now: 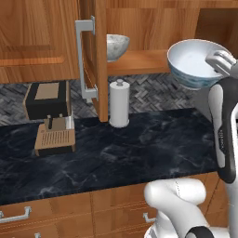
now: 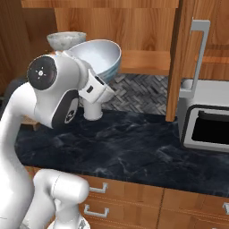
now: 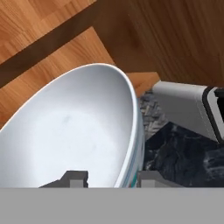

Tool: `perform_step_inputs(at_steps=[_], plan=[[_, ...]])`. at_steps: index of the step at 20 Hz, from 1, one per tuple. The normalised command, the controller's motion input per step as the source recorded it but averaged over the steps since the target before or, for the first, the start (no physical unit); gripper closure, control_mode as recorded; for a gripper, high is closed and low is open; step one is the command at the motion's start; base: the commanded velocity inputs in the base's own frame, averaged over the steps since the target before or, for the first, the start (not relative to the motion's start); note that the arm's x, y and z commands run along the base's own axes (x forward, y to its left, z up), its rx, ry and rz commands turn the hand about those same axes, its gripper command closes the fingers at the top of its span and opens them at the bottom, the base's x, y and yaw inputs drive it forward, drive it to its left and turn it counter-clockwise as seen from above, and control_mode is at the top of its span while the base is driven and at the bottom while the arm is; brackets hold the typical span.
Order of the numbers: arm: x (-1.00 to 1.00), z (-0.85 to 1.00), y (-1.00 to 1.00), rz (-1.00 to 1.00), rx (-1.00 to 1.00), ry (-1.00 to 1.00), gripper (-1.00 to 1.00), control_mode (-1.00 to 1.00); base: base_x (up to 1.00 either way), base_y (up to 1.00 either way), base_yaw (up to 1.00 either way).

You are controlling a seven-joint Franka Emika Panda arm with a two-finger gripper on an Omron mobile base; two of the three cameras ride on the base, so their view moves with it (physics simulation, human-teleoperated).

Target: Pick up the bowls from the cabinet and place each bowl in front of a stool on the dining counter.

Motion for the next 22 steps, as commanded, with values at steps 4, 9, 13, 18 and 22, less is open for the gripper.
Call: perform_step_inputs(at_steps=[4,9,13,18,22], plan=[[-0.93,-0.11,0.05,0.13,0.00,0.00,1.00,-1.00,0.00,0.00,0.00],[-0.71,-0.03,0.21,0.13,0.00,0.00,1.00,-1.00,0.00,0.00,0.00],[-0.09,-0.04,0.08,0.03,0.00,0.02,1.00,1.00,-0.14,0.11,0.04],[0.00,0.00,0.00,0.00,0.00,0.00,1.00,1.00,-0.62,0.02,-0.02],[0.00,0.00,0.00,0.00,0.00,0.00,1.00,1.00,-0.97,0.07,-0.10]])
